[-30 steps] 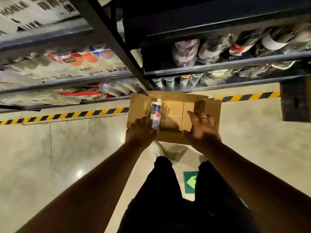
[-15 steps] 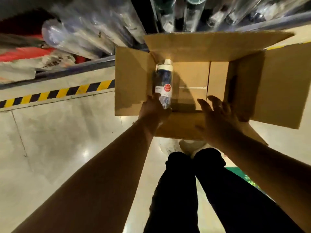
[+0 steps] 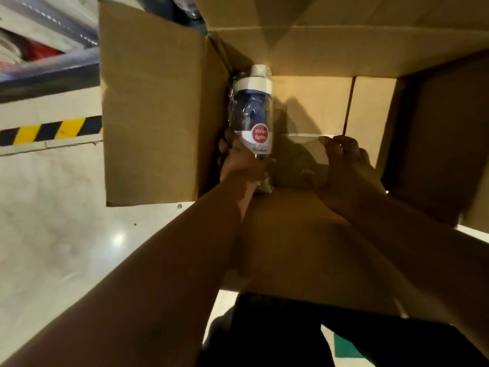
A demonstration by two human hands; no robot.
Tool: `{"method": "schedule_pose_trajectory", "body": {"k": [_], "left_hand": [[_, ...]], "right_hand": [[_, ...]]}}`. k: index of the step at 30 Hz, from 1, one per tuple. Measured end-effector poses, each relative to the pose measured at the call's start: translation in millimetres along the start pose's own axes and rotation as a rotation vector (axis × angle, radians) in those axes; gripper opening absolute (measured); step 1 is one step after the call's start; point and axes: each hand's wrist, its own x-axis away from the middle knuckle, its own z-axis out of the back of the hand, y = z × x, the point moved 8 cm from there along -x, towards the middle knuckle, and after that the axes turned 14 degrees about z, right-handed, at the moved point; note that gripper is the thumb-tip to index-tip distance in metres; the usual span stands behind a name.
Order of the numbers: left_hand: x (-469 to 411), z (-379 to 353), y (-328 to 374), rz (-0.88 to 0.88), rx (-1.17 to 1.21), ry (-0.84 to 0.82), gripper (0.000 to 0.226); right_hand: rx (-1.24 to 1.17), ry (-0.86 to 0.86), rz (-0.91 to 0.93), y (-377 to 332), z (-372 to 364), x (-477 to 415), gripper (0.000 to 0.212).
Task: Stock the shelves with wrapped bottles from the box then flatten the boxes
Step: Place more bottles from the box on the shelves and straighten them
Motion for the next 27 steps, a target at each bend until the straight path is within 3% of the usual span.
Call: {"method": "schedule_pose_trajectory", "body": {"k": [4,7,12,15,20,25,27], "left_hand": [[-1.4,-4.8,5.3,-0.032,0.181,-0.065,0.109],[5.3,2.9,-2.3,-0.005,0.337,-0.071,0.11],[66.0,19.3,-1.4,-0.031,0.543,-0.304,0.116],[129.7,38.0,7.4,-0.095,0.554,-0.442,0.089],[260.9,88.8,25.2,-0.136,0.548,-0.576,0.078],[421.8,152.1,55.5,-0.237,0.407,-0.566,0.104],[478.1,170.4,66.0,-0.243,0.389,-0.535,0.098]], "right_hand": [[-0.048,0.031,-0.035,12.2,2.3,-2.5,0.074],[-0.058,0.044,-0.046,14.5,15.4,8.0,0.074],[-0.071,0.058,-0.07,10.1,47.4,53.7,0.073],[-0.124,0.106,-0.117,-4.4,78.2,93.3,0.072],[-0.168,0.177,-0.19,-47.1,160.0,173.3,0.071],[-0.113,0.328,-0.181,-93.1,275.4,282.7,0.071],[-0.103,0.412,-0.185,-105.1,316.0,331.8,0.07]]}}
